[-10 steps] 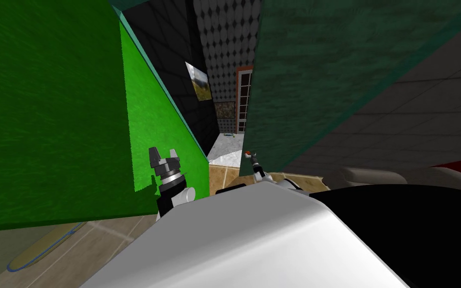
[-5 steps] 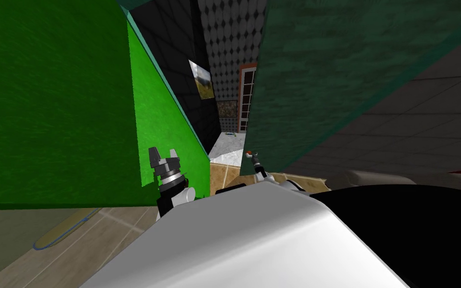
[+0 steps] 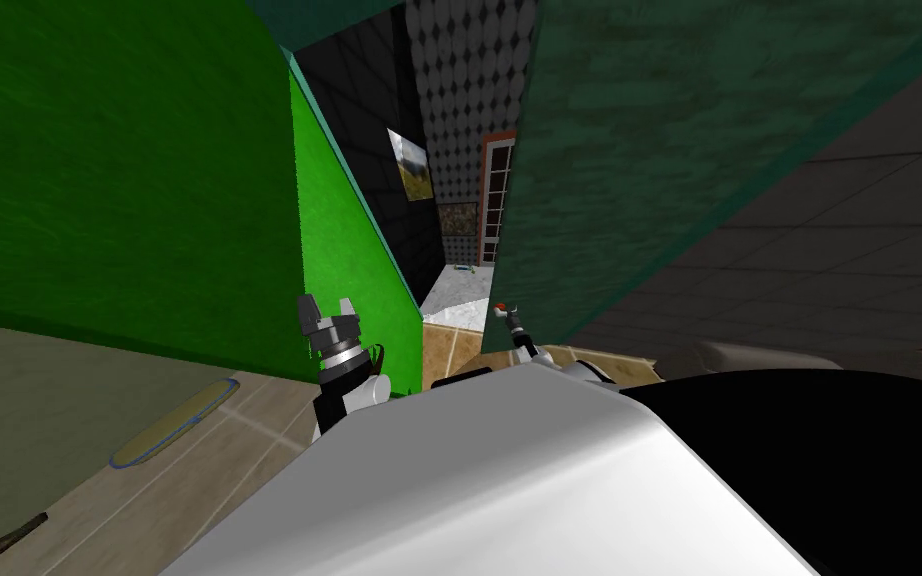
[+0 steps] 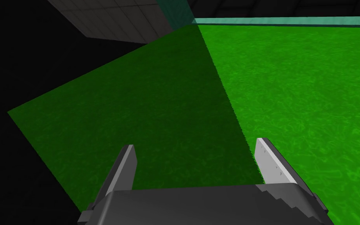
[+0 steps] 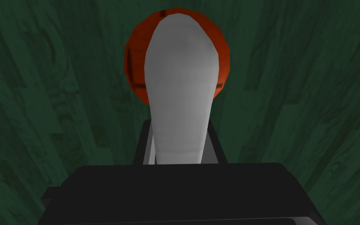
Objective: Pull the door open
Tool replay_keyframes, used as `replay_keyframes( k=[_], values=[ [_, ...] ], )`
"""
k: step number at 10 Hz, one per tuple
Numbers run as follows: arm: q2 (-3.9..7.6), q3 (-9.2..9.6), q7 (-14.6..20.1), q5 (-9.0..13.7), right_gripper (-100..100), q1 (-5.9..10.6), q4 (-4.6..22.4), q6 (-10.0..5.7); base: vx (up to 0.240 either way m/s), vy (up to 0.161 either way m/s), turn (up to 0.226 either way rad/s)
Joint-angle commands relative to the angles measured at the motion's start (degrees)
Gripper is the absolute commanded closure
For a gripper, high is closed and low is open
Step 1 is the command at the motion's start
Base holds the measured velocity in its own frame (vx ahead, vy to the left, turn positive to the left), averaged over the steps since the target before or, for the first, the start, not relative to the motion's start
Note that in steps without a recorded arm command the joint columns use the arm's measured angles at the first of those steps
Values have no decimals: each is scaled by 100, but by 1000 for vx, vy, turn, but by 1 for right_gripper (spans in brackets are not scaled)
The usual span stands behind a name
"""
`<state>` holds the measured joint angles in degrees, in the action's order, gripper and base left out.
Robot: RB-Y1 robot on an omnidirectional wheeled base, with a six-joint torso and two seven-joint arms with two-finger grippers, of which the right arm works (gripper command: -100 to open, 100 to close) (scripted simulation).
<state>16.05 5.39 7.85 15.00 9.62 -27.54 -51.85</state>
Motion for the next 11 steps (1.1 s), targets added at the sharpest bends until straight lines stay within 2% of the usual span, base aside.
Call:
replay_keyframes(
  k=[1,2,4,9,10,11],
  values=[
    [157,67,209,-21,100,-86,82,-182,-123,30,219],
    [215,88,278,-27,100,-125,91,-229,-154,6,202],
    [448,173,555,-52,100,-281,126,-415,-143,26,174],
    [834,313,1014,-94,100,-541,187,-720,-113,18,105],
    [827,272,944,-73,100,-564,110,-625,-40,-10,5],
    [846,377,950,-40,100,-593,54,-621,-141,-32,69]
  ],
)
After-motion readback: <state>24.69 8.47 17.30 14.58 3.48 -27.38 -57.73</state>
